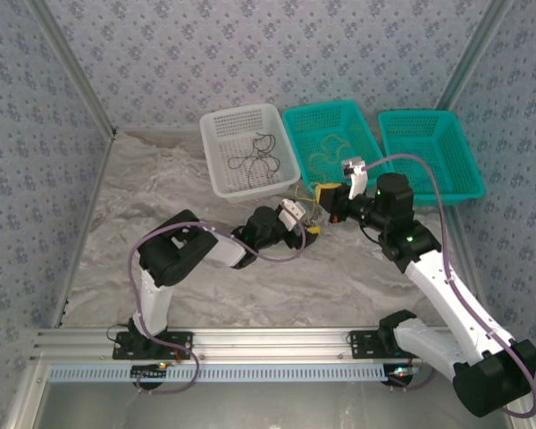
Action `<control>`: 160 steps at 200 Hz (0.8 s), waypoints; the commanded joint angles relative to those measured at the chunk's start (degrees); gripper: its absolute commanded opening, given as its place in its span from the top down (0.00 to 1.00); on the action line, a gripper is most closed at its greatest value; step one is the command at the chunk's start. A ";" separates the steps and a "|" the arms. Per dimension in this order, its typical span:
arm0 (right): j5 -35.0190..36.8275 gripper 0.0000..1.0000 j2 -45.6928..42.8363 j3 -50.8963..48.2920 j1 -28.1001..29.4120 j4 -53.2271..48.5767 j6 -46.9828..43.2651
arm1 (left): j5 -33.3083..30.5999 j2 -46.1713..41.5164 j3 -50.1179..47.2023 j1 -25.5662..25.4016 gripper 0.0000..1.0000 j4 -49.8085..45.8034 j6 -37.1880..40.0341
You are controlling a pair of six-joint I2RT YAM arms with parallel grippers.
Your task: Untangle the cables
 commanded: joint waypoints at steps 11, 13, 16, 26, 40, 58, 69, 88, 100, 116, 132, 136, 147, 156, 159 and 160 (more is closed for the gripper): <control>-3.52 1.00 -2.07 0.93 0.32 2.25 1.54 | -5.10 3.01 3.15 0.17 0.44 7.64 -1.58; -3.63 1.00 -2.14 0.93 0.31 2.34 1.58 | -5.08 3.11 3.15 0.17 0.46 7.63 -1.75; -3.73 1.00 -2.36 0.93 0.30 2.46 1.63 | -5.01 3.13 3.19 0.15 0.49 7.67 -2.13; -3.86 1.00 -3.15 0.93 0.19 3.02 1.92 | -5.01 3.36 2.91 0.14 0.58 7.43 -2.89; -3.79 1.00 -4.11 1.08 0.06 3.69 2.29 | -4.96 3.65 2.33 0.19 0.70 6.53 -3.59; -3.80 1.00 -4.92 1.71 -0.11 3.84 2.48 | -5.08 3.54 0.52 0.15 0.82 6.44 -4.78; -4.01 1.00 -5.29 2.29 -0.21 3.64 2.49 | -4.75 3.15 -0.46 0.14 0.90 5.95 -5.39; -2.95 1.00 -6.01 2.81 -0.40 3.89 2.68 | -4.27 2.62 -1.56 0.15 0.97 4.36 -6.45; -1.32 1.00 -6.82 3.03 -0.54 4.58 2.99 | -4.68 2.55 -2.73 0.14 0.97 4.93 -7.61; 1.23 1.00 -8.18 3.14 -0.93 5.56 3.32 | -5.49 2.69 -4.26 0.15 0.95 5.68 -8.81; 3.97 1.00 -9.69 3.41 -1.45 5.97 3.52 | -6.10 2.61 -5.56 0.14 0.94 5.71 -9.47; 4.61 1.00 -10.14 3.69 -1.65 5.92 3.50 | -6.27 2.61 -5.86 0.15 0.94 5.66 -9.57; 6.67 1.00 -11.17 4.07 -2.10 5.75 3.25 | -6.64 2.40 -6.72 0.23 0.95 5.70 -9.98; 8.82 1.00 -12.02 4.35 -2.54 5.32 2.95 | -7.05 2.11 -7.40 0.23 0.95 5.57 -10.31; 9.55 1.00 -12.24 4.43 -2.66 5.19 2.87 | -7.18 2.04 -7.60 0.27 0.95 5.61 -10.45; 9.76 1.00 -12.34 4.44 -2.67 5.16 2.89 | -7.21 2.02 -7.68 0.34 0.95 5.61 -10.53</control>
